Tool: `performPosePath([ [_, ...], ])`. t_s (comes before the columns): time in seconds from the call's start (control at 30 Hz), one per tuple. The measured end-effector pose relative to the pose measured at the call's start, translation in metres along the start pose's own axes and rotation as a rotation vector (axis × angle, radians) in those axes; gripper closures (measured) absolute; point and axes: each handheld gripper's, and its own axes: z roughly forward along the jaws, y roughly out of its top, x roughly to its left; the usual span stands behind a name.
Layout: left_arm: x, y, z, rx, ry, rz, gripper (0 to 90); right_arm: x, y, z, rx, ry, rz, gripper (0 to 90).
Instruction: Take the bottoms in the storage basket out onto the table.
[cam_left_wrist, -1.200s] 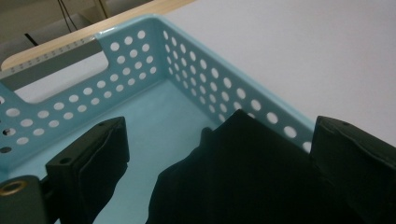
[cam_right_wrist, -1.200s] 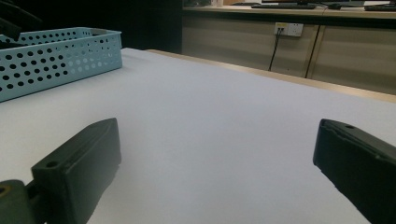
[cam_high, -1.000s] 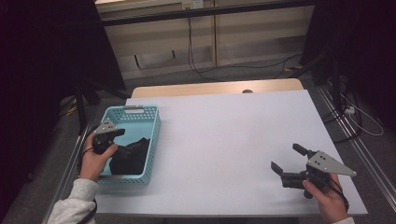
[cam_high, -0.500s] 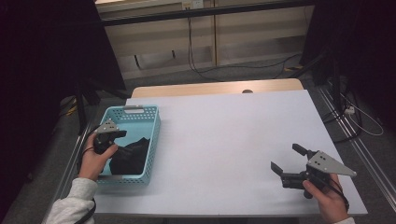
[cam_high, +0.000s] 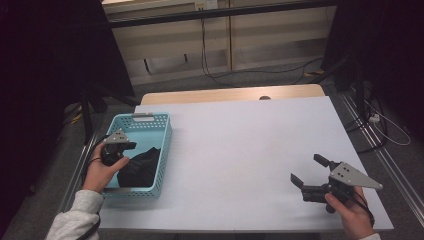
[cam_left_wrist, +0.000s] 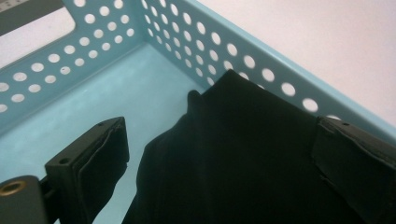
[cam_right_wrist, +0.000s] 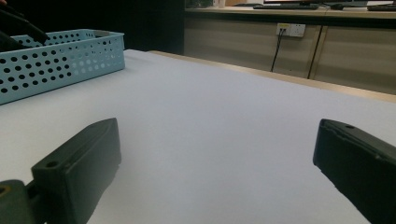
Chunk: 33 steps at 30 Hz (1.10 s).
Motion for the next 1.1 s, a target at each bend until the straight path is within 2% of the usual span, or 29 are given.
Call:
performPosePath([
  [0.1,0.0,-0.002,0.001,0.037,-0.018,0.013,5.0,-0.001,0.0,-0.001,0.002,-0.005,0.001,0.0],
  [0.2,0.0,-0.004,0.004,0.049,-0.02,0.012,5.0,-0.001,0.0,-0.001,0.001,-0.008,0.0,0.0],
  [0.4,0.003,-0.009,0.01,0.108,-0.059,0.033,5.6,-0.001,-0.001,0.0,0.004,-0.004,0.0,0.0],
  [0.63,0.008,-0.016,0.017,0.137,-0.057,0.015,5.0,-0.001,-0.001,-0.001,0.006,-0.005,-0.002,0.0],
  [0.7,0.009,-0.018,0.019,0.138,-0.064,-0.008,4.1,-0.001,-0.001,-0.001,0.006,-0.006,-0.003,0.0],
  [0.8,0.01,-0.021,0.021,0.144,-0.061,-0.019,3.4,0.0,-0.001,-0.001,0.005,-0.007,-0.003,0.0],
  [0.93,0.011,-0.021,0.024,0.164,-0.054,-0.014,2.7,0.0,-0.001,-0.001,0.005,-0.007,-0.003,0.0],
  [1.0,0.011,-0.02,0.025,0.186,-0.039,0.003,2.0,0.0,-0.001,-0.001,0.006,-0.009,-0.004,0.0],
  [1.1,0.012,-0.021,0.028,0.196,-0.041,-0.011,1.1,0.0,-0.001,-0.001,0.004,-0.009,-0.005,0.0],
])
